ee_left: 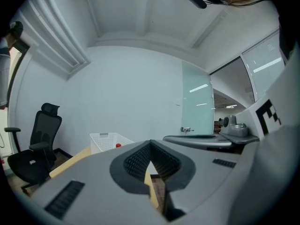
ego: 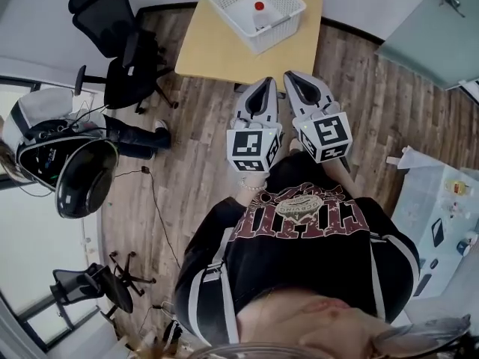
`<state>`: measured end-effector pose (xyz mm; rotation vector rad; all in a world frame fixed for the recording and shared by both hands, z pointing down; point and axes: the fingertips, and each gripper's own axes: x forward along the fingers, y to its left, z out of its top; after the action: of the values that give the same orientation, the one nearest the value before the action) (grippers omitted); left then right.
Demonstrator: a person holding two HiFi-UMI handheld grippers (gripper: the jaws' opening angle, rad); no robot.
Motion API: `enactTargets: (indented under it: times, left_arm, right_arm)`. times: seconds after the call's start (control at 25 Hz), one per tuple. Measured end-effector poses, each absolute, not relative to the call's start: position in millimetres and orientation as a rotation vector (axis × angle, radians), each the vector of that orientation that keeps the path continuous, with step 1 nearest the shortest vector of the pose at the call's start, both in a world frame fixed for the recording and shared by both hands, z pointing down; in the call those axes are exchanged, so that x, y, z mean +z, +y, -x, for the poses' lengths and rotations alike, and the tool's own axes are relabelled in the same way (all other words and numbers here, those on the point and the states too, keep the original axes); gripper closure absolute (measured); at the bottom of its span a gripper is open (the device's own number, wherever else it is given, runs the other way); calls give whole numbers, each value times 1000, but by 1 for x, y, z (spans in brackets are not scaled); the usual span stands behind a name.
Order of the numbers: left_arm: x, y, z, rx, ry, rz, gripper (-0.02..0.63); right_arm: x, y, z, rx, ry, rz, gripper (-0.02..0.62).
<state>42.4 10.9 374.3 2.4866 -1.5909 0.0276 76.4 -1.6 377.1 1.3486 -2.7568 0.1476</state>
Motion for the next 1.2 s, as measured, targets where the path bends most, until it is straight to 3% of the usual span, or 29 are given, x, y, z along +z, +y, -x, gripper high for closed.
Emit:
enactTargets:
  times: [0.68, 1.2]
  left_arm:
    - [375, -30, -78, 30, -1715, -2420, 560]
    - [375, -59, -66, 34, -1771, -2390, 560]
  right_arm:
    - [381, -48, -118, 162, -2804, -1262, 577]
    - [383, -77, -109, 161, -2825, -1208, 577]
